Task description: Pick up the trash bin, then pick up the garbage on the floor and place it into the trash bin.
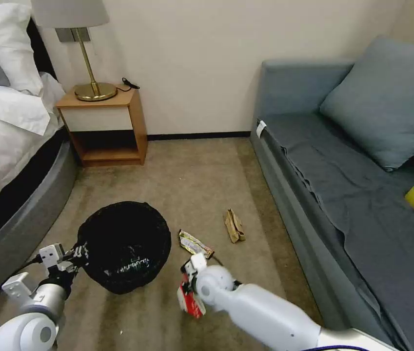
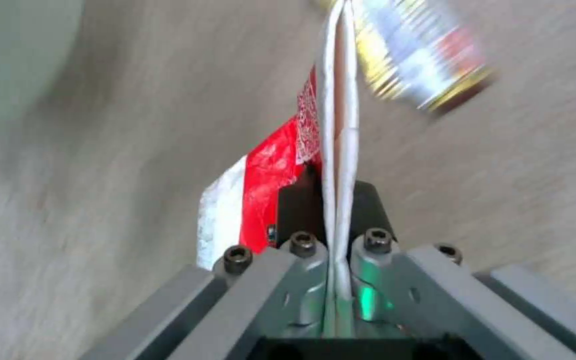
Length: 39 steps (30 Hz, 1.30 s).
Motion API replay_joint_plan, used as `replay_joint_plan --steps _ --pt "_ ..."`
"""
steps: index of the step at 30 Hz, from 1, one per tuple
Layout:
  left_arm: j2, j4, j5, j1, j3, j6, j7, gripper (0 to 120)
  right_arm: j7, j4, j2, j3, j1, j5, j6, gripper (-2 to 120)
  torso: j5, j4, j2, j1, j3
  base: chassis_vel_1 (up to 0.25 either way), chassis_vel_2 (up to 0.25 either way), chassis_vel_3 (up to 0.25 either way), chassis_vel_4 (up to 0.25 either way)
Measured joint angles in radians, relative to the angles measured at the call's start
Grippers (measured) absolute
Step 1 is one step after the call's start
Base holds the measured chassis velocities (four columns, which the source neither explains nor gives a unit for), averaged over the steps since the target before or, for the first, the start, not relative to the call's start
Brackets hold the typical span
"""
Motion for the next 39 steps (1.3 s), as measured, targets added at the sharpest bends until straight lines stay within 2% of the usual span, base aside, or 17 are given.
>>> replay_joint_plan --steps 7,14,19,26,28,30,39 --pt "0.013 0.024 0.008 -0.009 0.004 0.002 -0.002 5 -0.017 0.084 -0.033 0.142 -0.020 -0.114 0.044 0 0.0000 -0.0001 0.000 0.000 0.000 0.000 0.000 0.000 0.000" --pt "0.015 0.028 0.021 -0.019 0.027 0.009 -0.004 5 -0.056 0.160 -0.053 0.174 0.040 -0.146 0.103 0 0.0000 0.0000 0.000 0.000 0.000 0.000 0.000 0.000 0.000" --pt "0.012 0.040 0.035 -0.032 0.049 0.016 -0.008 5 -0.078 0.258 -0.061 0.149 0.128 -0.102 0.136 0 -0.0001 0.0001 0.000 0.000 0.000 0.000 0.000 0.000 0.000" --pt "0.007 0.048 0.038 -0.039 0.063 0.017 -0.010 5 -0.102 0.338 -0.037 0.112 0.184 -0.045 0.184 0 -0.0002 0.0002 0.000 0.000 0.000 0.000 0.000 0.000 0.000" --pt "0.006 0.052 0.034 -0.041 0.067 0.017 -0.009 5 -0.144 0.376 -0.025 0.087 0.197 0.003 0.248 0 -0.0002 0.0002 0.000 0.000 0.000 0.000 0.000 0.000 0.000" --pt "0.006 0.053 0.028 -0.042 0.071 0.017 -0.009 5 -0.176 0.392 -0.018 0.064 0.198 0.013 0.289 0 -0.0002 0.0001 0.000 0.000 0.000 0.000 0.000 0.000 0.000" --pt "0.004 0.052 0.000 -0.041 0.078 0.023 -0.008 5 -0.238 0.409 0.004 -0.039 0.150 -0.015 0.340 0 -0.0002 0.0001 0.000 0.000 0.000 0.000 0.000 0.000 0.000"
